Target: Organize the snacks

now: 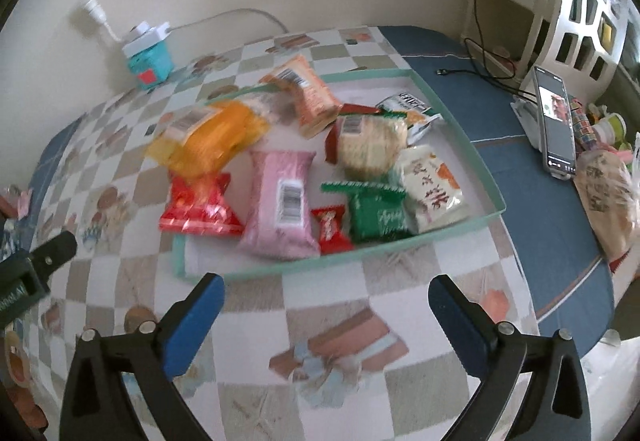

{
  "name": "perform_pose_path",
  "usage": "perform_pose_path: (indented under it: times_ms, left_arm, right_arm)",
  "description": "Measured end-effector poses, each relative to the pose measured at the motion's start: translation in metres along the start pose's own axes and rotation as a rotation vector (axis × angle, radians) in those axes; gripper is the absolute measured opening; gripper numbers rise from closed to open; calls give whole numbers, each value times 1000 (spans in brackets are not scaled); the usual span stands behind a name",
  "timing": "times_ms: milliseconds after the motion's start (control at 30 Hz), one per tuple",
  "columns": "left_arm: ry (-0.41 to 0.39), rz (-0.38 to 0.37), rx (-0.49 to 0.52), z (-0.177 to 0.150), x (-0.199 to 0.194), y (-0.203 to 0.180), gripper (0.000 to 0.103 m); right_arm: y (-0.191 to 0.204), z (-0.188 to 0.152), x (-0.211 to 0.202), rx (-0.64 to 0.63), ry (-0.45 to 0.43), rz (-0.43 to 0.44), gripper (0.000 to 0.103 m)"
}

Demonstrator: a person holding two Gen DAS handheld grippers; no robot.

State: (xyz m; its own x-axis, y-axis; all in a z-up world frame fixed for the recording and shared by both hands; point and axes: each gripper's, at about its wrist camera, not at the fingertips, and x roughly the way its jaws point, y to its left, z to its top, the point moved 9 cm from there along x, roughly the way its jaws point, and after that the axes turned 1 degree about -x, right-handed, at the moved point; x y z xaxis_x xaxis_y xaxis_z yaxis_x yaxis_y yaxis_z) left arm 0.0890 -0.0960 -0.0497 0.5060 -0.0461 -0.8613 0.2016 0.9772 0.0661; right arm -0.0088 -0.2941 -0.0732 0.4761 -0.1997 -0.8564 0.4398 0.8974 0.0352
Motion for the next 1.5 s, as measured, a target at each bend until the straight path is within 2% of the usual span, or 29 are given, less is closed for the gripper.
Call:
perform_pose_path:
  times_ms: [333,1500]
  left_arm:
    - [10,22,18,-32,-6,11,95]
    - [15,33,16,-39,-14,18,95]
  right_arm:
    - [16,-18,-17,-56,-2,-8,103]
    - [16,-16,-37,-58,-24,-14,103]
